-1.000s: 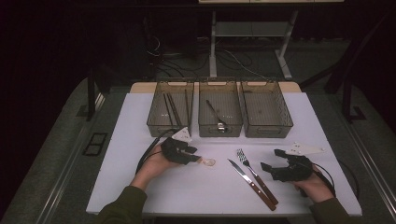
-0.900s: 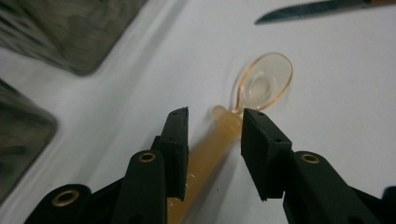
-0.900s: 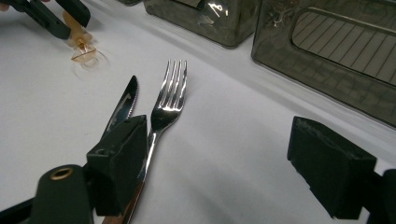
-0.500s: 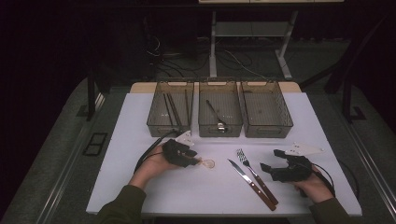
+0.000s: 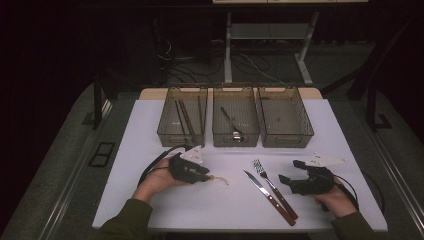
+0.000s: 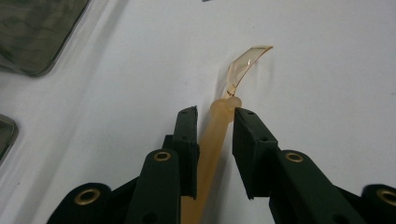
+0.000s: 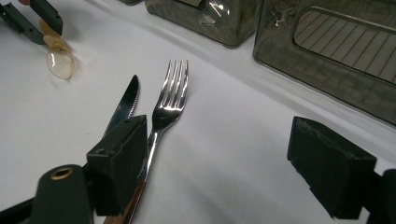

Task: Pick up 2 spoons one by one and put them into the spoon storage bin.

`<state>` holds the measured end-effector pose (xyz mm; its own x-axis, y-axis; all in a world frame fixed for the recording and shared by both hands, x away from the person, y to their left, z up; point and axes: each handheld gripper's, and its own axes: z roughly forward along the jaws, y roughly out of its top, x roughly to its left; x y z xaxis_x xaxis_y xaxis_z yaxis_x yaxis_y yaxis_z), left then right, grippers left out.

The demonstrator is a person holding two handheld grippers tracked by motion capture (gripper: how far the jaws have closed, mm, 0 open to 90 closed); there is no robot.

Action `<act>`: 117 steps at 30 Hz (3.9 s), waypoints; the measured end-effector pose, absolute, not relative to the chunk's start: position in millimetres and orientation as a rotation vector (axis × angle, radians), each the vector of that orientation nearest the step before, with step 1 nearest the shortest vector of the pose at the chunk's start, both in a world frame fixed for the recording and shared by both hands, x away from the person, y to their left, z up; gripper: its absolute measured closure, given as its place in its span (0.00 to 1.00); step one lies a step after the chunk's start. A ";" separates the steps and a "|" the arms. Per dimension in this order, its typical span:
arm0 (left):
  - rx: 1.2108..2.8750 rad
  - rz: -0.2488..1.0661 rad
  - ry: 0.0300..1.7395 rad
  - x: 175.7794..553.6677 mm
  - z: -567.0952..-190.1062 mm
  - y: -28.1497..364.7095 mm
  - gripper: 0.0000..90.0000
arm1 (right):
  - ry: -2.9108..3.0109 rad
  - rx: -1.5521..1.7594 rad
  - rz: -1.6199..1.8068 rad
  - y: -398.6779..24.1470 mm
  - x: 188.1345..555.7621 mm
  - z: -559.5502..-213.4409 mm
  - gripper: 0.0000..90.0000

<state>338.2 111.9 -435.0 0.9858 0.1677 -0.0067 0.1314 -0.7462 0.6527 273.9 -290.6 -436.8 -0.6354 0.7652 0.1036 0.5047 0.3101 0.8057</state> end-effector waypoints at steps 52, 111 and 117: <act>2.291 0.113 0.450 368.0 -384.7 86.0 0.86 | 2.243 1.104 1.331 -294.8 255.4 -441.3 0.13; 2.241 0.287 0.895 469.4 -376.0 14.8 0.65 | 2.266 1.024 1.295 -296.6 249.9 -438.2 0.14; 2.171 0.262 0.851 462.5 -368.4 21.8 0.51 | 2.266 1.030 1.287 -296.8 250.4 -438.8 0.14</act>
<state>462.5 21.8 -368.4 0.7553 0.6501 -0.0835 0.4909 -0.4767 0.7292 250.4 -296.8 -438.8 -0.6805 0.7304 0.0585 0.4246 0.3280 0.8439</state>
